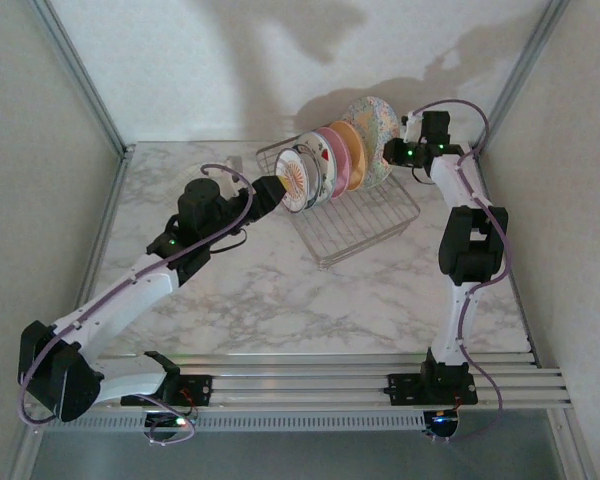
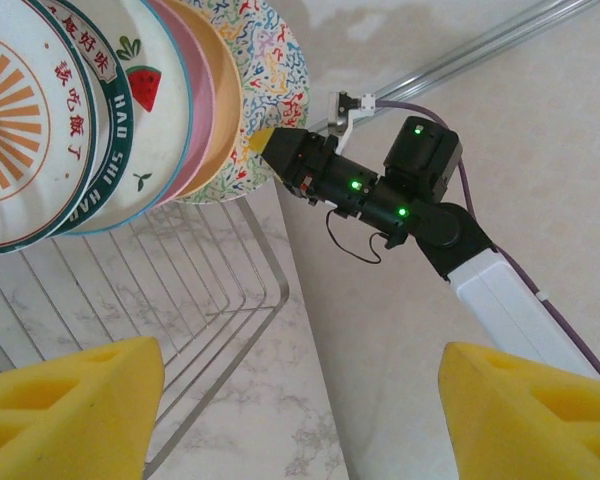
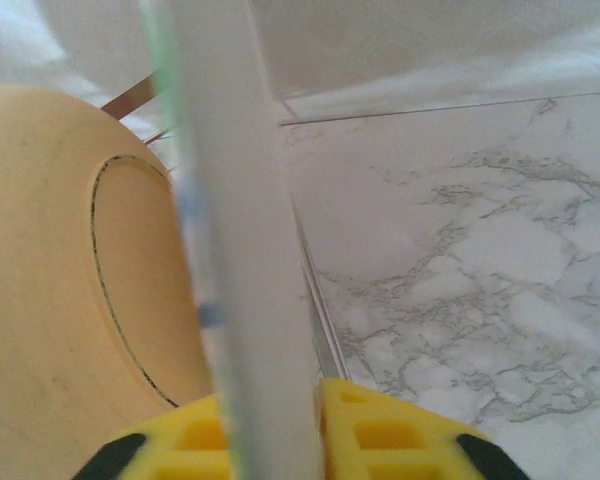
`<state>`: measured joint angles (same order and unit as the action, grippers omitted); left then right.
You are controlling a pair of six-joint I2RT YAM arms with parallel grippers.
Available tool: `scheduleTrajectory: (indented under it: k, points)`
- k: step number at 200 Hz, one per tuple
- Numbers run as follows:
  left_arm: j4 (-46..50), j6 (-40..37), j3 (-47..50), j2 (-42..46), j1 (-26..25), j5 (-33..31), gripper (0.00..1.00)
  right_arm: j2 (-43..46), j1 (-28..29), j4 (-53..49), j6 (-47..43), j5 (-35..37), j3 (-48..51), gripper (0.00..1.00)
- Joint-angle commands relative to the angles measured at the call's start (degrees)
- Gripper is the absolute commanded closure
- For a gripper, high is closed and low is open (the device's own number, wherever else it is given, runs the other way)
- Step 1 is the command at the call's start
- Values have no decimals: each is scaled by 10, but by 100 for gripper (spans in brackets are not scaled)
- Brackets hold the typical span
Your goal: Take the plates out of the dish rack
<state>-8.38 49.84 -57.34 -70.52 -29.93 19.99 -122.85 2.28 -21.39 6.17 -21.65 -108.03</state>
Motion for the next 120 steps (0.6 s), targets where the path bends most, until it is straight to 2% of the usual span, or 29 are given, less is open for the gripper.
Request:
scheduleTrajectory:
  k: [1,72,120]
  points:
    - [-7,-12,-19,-9,-2,16,27,9,12,-15,-21,17,-19,91]
    - [-17,-8,-19,-15,-3,17,27,82,22,-9,-36,76,-2,100]
    - [-28,-2,-18,-16,-3,18,28,164,23,7,-32,116,35,100]
